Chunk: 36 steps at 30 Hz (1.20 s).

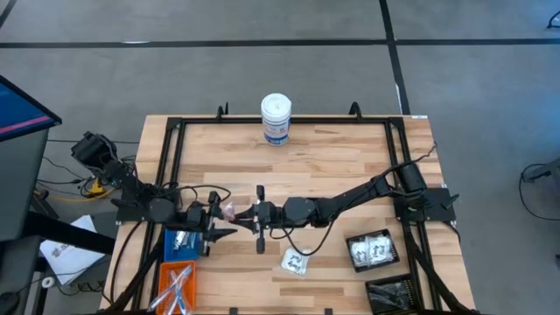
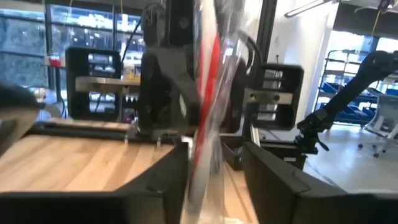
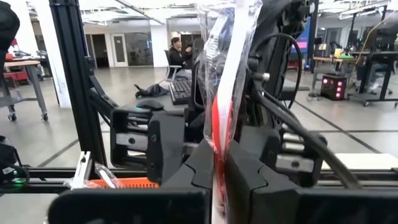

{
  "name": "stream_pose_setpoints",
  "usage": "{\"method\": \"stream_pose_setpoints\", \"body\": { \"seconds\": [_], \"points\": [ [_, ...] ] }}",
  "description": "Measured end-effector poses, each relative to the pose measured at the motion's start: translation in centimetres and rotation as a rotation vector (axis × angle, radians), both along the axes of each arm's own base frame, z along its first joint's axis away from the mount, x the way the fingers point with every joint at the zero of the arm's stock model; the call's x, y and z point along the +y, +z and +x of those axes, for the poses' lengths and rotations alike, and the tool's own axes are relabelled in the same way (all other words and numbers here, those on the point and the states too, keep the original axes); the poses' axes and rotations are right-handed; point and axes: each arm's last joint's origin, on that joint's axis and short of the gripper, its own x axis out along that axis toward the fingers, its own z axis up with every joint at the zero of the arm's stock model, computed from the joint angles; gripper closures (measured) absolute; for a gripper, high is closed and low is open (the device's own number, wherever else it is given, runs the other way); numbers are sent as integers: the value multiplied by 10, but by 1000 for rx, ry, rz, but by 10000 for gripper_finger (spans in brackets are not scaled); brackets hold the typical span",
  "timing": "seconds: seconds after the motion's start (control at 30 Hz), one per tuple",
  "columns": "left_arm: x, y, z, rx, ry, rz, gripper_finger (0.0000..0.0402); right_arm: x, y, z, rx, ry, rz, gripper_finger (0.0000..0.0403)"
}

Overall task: Pick & Place Travel size toiletries
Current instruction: Put the orange toothbrush into the orange bin

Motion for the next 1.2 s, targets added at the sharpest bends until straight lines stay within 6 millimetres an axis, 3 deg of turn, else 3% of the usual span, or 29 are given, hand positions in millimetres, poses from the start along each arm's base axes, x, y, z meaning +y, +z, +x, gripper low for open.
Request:
{"method": "stream_pose_setpoints", "body": {
  "seconds": [0.2, 0.37, 0.67, 0.83, 1.2],
  "points": [
    [0, -2, 0, 17, 12, 1, 187, -1, -2, 0, 39, -3, 9, 394],
    [0, -2, 0, 21, 14, 3, 159, 0, 2, -6, 117, -61, -28, 394],
    [-1, -2, -2, 27, 74, 29, 172, 7, 20, -23, 225, -76, -64, 394],
    [-2, 0, -5, 21, 110, 38, 188, -1, 20, -20, 262, 75, 39, 394],
    [4, 7, -3, -29, 122, 29, 192, -17, 3, -7, 269, 34, 93, 394]
  ]
}}
